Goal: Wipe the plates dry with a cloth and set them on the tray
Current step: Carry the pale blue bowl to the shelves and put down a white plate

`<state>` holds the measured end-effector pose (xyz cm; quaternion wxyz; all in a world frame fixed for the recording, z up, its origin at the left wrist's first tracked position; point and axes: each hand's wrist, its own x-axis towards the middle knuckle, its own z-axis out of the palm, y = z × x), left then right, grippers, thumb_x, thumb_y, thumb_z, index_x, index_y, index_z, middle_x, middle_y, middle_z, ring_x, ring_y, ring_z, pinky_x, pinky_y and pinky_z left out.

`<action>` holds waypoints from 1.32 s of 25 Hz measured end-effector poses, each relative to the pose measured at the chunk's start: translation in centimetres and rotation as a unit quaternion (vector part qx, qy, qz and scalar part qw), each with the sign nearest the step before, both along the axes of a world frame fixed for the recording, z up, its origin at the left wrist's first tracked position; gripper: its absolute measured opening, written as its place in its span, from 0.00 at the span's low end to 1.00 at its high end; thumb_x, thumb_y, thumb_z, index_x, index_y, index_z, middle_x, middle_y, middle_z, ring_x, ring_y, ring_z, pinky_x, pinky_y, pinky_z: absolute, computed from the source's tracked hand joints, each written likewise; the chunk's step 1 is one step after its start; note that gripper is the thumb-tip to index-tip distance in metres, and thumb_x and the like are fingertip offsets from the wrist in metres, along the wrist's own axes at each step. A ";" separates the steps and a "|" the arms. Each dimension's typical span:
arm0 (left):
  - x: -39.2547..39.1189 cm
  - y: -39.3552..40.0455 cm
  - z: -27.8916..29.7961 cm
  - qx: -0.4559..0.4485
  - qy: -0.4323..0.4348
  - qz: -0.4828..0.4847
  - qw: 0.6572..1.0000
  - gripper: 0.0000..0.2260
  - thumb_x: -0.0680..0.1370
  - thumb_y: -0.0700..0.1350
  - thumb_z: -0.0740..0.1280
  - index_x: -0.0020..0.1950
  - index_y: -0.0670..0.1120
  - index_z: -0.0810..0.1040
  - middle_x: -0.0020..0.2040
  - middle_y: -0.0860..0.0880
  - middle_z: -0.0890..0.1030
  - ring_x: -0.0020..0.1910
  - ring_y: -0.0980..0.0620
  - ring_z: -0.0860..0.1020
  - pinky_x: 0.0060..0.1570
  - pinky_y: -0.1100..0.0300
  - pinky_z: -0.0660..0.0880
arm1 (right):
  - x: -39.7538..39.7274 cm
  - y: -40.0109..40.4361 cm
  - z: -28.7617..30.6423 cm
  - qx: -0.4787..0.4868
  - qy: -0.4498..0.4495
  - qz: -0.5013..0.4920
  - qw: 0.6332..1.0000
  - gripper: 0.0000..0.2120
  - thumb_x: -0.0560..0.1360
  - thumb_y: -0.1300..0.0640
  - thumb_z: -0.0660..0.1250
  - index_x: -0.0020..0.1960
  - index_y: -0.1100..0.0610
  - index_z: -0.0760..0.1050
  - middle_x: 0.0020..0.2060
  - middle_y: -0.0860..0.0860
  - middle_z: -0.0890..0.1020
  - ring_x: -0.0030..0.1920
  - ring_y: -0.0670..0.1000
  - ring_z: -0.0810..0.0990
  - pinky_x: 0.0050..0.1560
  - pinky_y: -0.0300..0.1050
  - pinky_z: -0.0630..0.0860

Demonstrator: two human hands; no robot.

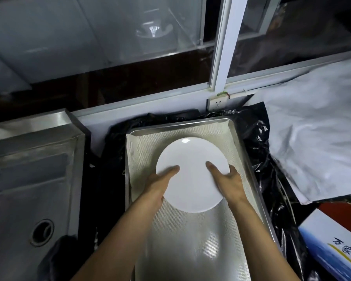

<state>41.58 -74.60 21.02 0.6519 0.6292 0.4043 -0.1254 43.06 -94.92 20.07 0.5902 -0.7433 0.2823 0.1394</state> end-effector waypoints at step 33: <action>-45.3 27.0 17.1 -0.028 -0.124 0.396 0.910 0.12 0.65 0.48 0.82 0.46 0.48 0.87 0.43 0.48 0.88 0.46 0.44 0.85 0.48 0.48 0.82 | -31.1 33.3 17.8 0.188 -0.057 0.376 0.906 0.21 0.68 0.46 0.81 0.55 0.55 0.83 0.42 0.48 0.88 0.40 0.50 0.88 0.32 0.41 0.81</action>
